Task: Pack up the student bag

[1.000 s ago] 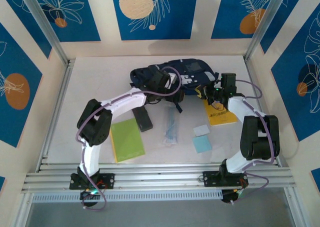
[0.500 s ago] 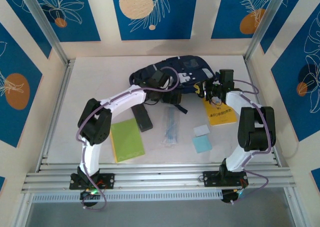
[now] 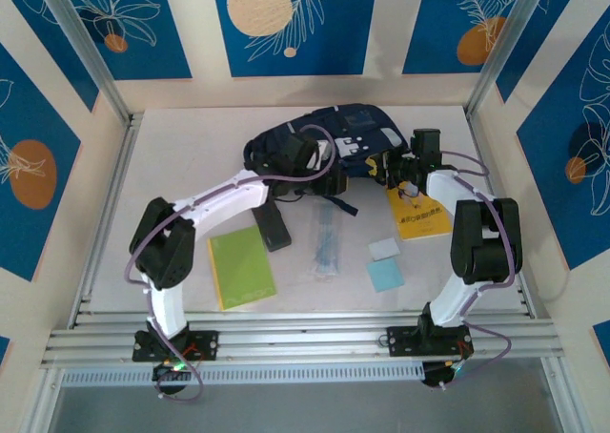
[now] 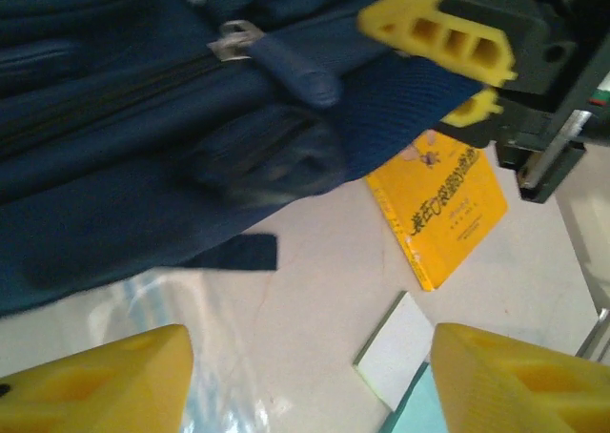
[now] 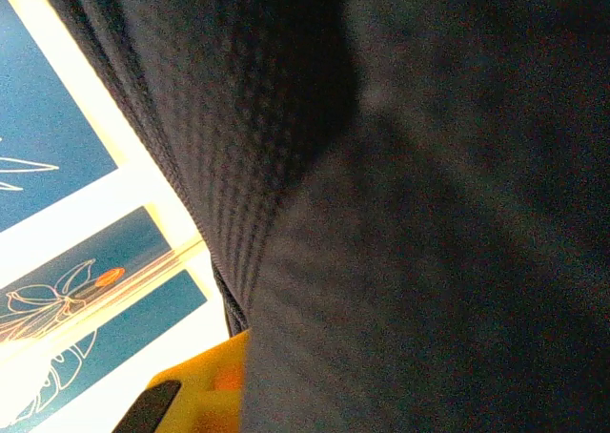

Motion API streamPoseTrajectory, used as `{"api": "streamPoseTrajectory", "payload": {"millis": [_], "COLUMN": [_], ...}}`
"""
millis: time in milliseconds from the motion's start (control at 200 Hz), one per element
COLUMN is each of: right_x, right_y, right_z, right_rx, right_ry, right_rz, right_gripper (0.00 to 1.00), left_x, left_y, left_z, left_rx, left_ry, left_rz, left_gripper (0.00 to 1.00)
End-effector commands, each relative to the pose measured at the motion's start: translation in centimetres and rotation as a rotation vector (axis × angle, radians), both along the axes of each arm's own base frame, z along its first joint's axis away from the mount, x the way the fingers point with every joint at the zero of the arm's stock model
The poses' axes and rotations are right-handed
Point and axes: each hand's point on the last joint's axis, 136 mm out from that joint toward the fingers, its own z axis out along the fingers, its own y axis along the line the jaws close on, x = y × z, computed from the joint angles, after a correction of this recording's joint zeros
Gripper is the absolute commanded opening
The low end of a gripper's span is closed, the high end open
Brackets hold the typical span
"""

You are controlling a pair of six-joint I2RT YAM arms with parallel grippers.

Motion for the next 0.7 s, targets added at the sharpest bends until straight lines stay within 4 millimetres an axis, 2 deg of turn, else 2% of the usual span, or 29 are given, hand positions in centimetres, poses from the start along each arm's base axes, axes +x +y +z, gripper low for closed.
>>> {"api": "streamPoseTrajectory", "payload": {"millis": [0,160,385,550,695], "right_x": [1.1,1.3,1.3,1.2,0.9], "right_y": [1.6,1.6,2.0,2.8,3.1], "right_z": [2.9,3.2,3.4,3.3,3.0], "right_rx": [0.078,0.092,0.116,0.14,0.148], "right_ry": [-0.057,-0.056,-0.055,-0.057,-0.051], "right_rz": [0.03,0.018,0.012,0.026,0.027], "right_gripper": [0.0,0.0,0.0,0.0,0.0], "left_x": [0.0,0.5,3.4,6.1,7.3], "left_y": [-2.8,-2.9,0.1,0.7,-0.7], "left_z": [-1.7,-3.4,-4.8,-3.8,-1.9], "left_rx": [-0.057,-0.015,0.075,0.111,0.076], "left_ry": [-0.015,-0.066,-0.209,-0.343,-0.408], "left_rz": [-0.028,0.012,0.202,0.287,0.273], "left_gripper": [0.6,0.53,0.54,0.54,0.54]}}
